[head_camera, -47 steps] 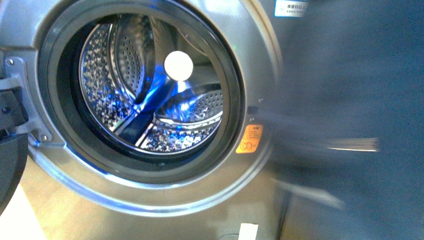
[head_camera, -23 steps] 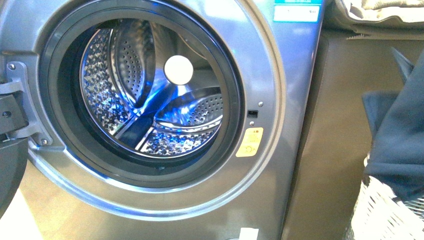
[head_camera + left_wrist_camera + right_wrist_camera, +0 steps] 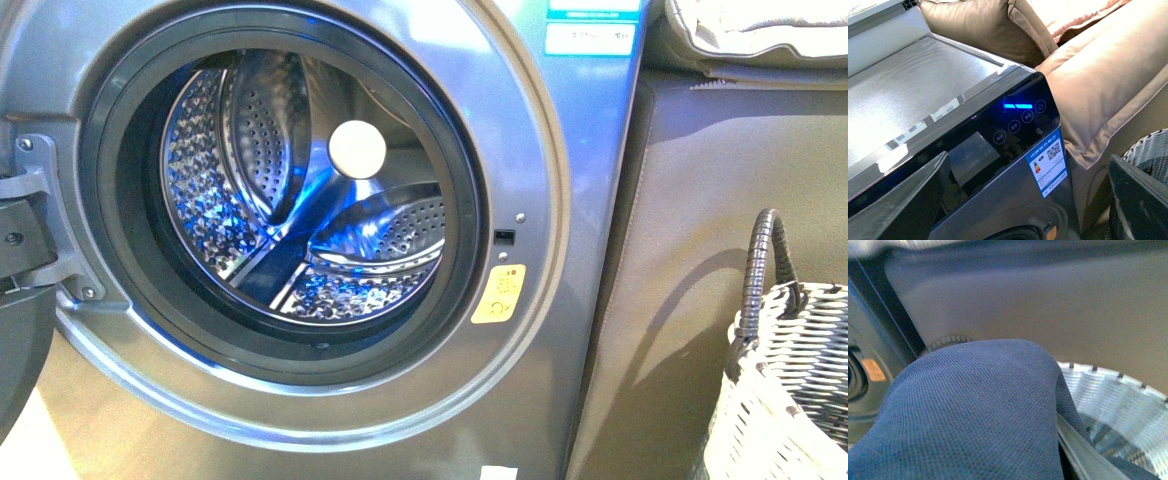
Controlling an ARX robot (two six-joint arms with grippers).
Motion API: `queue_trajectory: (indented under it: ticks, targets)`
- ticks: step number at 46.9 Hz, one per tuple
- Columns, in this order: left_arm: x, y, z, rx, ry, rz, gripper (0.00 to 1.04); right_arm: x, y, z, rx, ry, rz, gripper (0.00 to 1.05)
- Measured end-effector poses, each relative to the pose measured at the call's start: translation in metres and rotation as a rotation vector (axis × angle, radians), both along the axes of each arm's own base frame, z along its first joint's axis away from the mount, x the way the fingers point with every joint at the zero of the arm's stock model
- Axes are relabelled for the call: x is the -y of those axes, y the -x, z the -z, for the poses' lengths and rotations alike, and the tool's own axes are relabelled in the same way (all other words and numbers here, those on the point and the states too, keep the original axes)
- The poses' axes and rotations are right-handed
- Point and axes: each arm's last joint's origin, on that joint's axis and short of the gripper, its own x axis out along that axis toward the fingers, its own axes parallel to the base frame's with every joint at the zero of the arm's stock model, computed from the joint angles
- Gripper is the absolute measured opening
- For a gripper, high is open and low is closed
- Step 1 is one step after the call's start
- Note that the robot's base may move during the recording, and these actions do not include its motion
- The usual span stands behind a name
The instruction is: Collect clothes from washing machine
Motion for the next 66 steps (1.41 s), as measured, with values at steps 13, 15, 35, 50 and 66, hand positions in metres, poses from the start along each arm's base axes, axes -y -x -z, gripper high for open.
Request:
queue_trajectory:
  ticks: [13, 15, 35, 50, 66]
  targets:
    - [0.0, 0.0, 0.0, 0.001, -0.001, 0.001, 0.99, -0.023, 0.008, 0.118, -0.241, -0.152, -0.009, 0.79]
    - [0.0, 0.0, 0.0, 0.001, -0.001, 0.001, 0.88, -0.027, 0.009, 0.12, -0.238, -0.162, -0.02, 0.86]
    - [0.001, 0.001, -0.002, 0.011, 0.018, -0.024, 0.83, -0.089, 0.034, 0.092, -0.061, -0.254, -0.18, 0.97]
    - [-0.085, 0.105, -0.03, 0.261, 0.396, -0.442, 0.98, -0.131, 0.051, 0.075, 0.033, -0.276, -0.232, 0.97]
    - [-0.122, 0.166, 0.039, 0.211, 0.56, -0.542, 0.98, -0.168, 0.07, 0.056, 0.245, -0.223, -0.258, 0.97]
